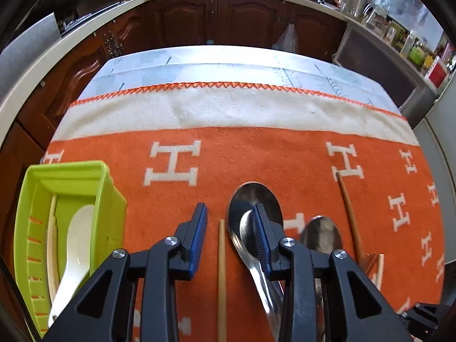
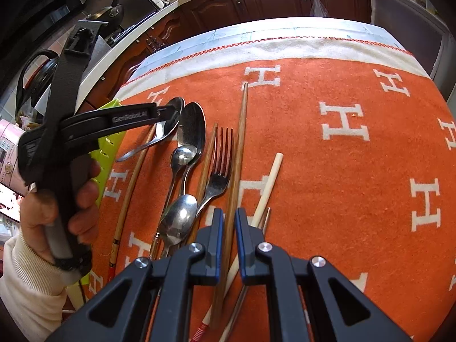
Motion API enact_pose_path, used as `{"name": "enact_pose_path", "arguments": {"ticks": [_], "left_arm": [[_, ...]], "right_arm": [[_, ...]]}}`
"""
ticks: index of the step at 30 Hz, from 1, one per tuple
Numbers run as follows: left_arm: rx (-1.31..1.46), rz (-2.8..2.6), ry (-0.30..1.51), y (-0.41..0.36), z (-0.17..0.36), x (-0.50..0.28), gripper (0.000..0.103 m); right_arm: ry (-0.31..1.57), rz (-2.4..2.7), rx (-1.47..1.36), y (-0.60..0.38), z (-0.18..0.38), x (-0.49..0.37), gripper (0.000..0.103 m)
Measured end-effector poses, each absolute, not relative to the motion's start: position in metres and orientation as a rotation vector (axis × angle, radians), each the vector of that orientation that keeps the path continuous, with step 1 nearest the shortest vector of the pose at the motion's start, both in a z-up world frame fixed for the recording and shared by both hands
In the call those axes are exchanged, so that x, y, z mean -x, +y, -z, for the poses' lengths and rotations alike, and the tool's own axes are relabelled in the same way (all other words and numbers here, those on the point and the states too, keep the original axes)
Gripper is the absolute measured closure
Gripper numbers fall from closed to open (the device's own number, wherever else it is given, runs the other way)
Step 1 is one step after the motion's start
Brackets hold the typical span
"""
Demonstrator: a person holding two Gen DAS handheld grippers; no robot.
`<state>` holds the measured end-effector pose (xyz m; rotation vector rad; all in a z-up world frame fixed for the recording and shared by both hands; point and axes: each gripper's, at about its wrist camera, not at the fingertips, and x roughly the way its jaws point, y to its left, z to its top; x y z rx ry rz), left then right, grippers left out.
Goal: Organize utensils
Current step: 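Grasp a large metal spoon with the left gripper while the right grasps a wooden chopstick, then carry the spoon and chopstick into the green tray and open both grippers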
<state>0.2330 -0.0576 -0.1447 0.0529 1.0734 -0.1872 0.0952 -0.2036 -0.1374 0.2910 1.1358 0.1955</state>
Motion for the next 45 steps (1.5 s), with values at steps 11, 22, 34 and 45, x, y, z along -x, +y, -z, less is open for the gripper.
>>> {"name": "enact_pose_path", "arguments": {"ticks": [11, 22, 34, 45], "left_arm": [[-0.142, 0.243, 1.054, -0.078, 0.144, -0.235, 0.07], [-0.128, 0.285, 0.997, -0.08, 0.126, -0.219, 0.102], [-0.049, 0.345, 0.914, -0.034, 0.058, -0.159, 0.102], [-0.151, 0.174, 0.853, 0.061, 0.002, -0.093, 0.101]], "right_arm": [[1.127, -0.217, -0.313, -0.211, 0.138, -0.093, 0.094], [1.112, -0.22, -0.334, -0.215, 0.14, -0.094, 0.095], [1.062, -0.129, -0.431, -0.225, 0.117, -0.078, 0.096], [0.976, -0.28, -0.489, -0.165, 0.043, -0.064, 0.096]]}}
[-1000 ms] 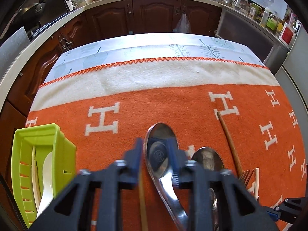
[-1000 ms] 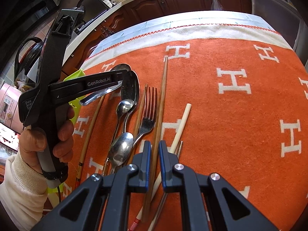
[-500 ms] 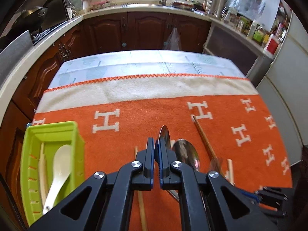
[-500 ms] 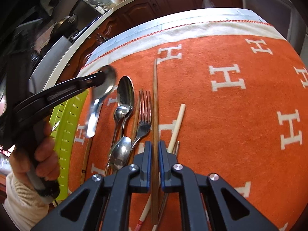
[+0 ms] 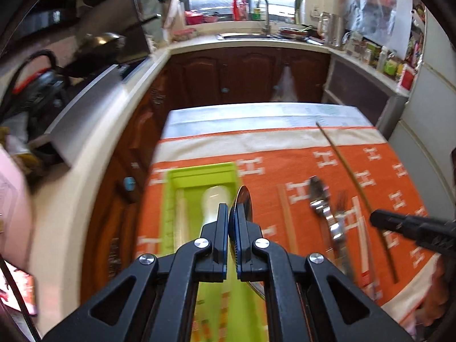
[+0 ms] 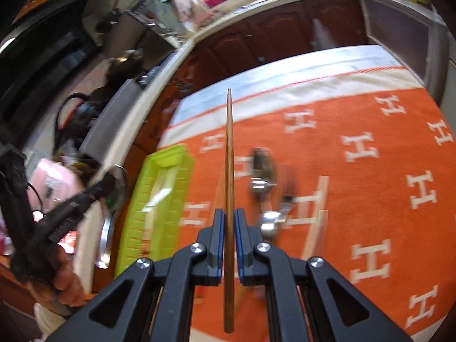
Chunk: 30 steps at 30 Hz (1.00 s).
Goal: Organize utensils
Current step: 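Carry the spoon and chopstick into the green tray and open both grippers, then withdraw both grippers from the tray back toward the blanket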
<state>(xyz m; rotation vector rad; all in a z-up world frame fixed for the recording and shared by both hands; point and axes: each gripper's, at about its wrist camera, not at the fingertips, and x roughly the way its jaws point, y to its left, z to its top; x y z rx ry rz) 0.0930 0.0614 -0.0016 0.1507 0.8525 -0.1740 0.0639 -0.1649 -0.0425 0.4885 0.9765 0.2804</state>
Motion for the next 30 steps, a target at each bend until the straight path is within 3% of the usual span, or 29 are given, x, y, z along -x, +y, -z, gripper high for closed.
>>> {"name": "enact_pose_path", "arguments": {"ticks": [6, 15, 16, 19, 20, 27, 30], "left_arm": [[-0.195, 0.096, 0.884, 0.091, 0.024, -0.083, 0.101], [-0.167, 0.046, 0.956, 0.116, 0.068, -0.1, 0.1], [-0.143, 0.042, 0.966, 0.121, 0.071, -0.102, 0.093], [-0.097, 0.027, 0.973, 0.129, 0.075, -0.106, 0.062], [-0.086, 0.026, 0.966, 0.131, 0.074, -0.106, 0.056], [-0.073, 0.034, 0.944, 0.128, 0.069, -0.101, 0.054], [-0.055, 0.021, 0.947, 0.127, 0.064, -0.098, 0.041]], "right_arm": [[1.032, -0.379, -0.484, -0.092, 0.038, -0.08, 0.096], [1.178, -0.357, -0.529, -0.028, 0.082, -0.103, 0.094], [1.201, -0.363, -0.53, -0.023, 0.087, -0.104, 0.094], [1.235, -0.36, -0.501, -0.015, 0.095, -0.101, 0.094], [1.235, -0.362, -0.483, -0.013, 0.095, -0.099, 0.094], [1.192, -0.365, -0.416, -0.02, 0.084, -0.09, 0.094], [1.169, -0.369, -0.395, -0.026, 0.077, -0.086, 0.094]]}}
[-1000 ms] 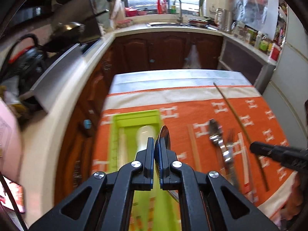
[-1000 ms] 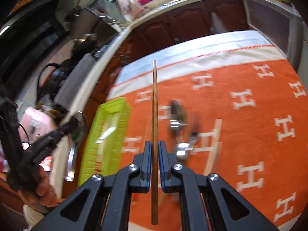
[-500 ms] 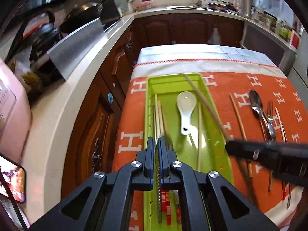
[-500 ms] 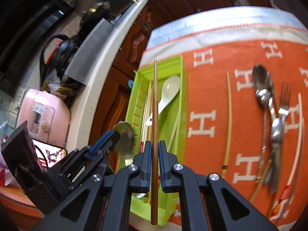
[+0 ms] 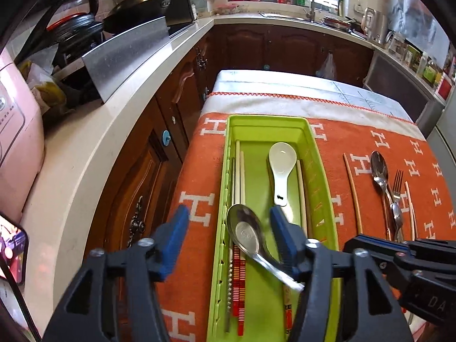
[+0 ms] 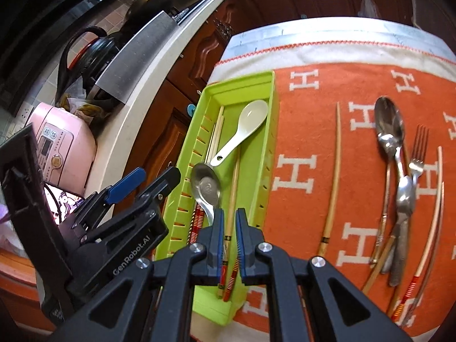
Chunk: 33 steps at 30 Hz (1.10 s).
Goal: Organize utensils
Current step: 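Withdraw both grippers from the tray back toward the blanket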
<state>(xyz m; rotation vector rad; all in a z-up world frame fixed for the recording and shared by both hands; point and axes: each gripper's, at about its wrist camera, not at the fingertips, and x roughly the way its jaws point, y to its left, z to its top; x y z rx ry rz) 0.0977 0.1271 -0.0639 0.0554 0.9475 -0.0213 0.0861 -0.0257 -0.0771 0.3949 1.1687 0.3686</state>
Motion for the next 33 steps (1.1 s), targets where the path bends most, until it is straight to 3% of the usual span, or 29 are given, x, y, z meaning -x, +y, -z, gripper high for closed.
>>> {"name": "enact_pose_path", "arguments": {"ticks": [17, 28, 33], "left_arm": [[-0.084, 0.202, 0.903, 0.058, 0.024, -0.064, 0.041], [-0.146, 0.277, 0.953, 0.0, 0.042, -0.058, 0.041], [-0.162, 0.272, 1.013, -0.014, 0.065, -0.067, 0.046]], "right_arm": [[0.952, -0.282, -0.202, -0.099, 0.029, -0.043, 0.094], [0.912, -0.173, -0.199, -0.167, 0.029, -0.02, 0.094], [0.965, -0.138, -0.23, -0.191, 0.052, -0.016, 0.094]]}}
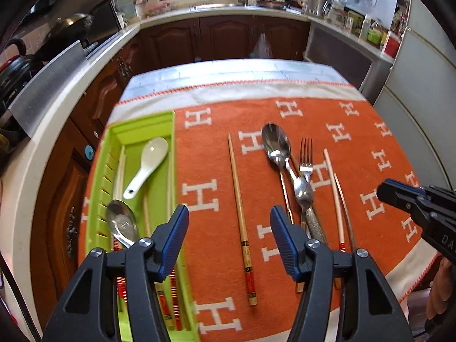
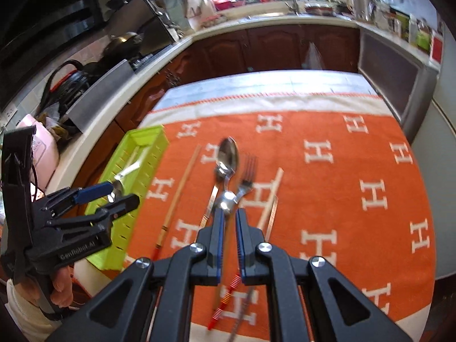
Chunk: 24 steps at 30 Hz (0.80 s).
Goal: Organize utensils
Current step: 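Withdraw both grippers from the tray back toward the blanket, then grasp a wooden chopstick with the left gripper while the right grasps a steel chopstick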
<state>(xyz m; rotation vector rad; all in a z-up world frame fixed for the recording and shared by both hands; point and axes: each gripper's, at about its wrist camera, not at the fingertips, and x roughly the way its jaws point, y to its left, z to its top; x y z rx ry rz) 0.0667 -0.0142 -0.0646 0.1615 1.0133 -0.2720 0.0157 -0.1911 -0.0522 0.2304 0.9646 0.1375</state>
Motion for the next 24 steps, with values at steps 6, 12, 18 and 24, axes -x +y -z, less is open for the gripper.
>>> {"name": "enact_pose_path", "arguments": {"ticks": [6, 12, 18, 24], "left_arm": [[-0.184, 0.256, 1.087, -0.025, 0.095, -0.078, 0.051], [-0.208, 0.224, 1.138, -0.032, 0.116, -0.091, 0.051], [-0.209, 0.192, 1.193, -0.036, 0.135, -0.102, 0.051], [-0.221, 0.18, 1.184, -0.043, 0.137, -0.107, 0.052]], "right_arm": [[1.071, -0.132, -0.231, -0.199, 0.094, -0.008, 0.094], [1.155, -0.14, -0.223, -0.202, 0.124, -0.006, 0.094], [1.165, -0.14, -0.175, -0.193, 0.13, -0.01, 0.094], [1.148, -0.108, -0.02, -0.174, 0.128, -0.01, 0.093]]}}
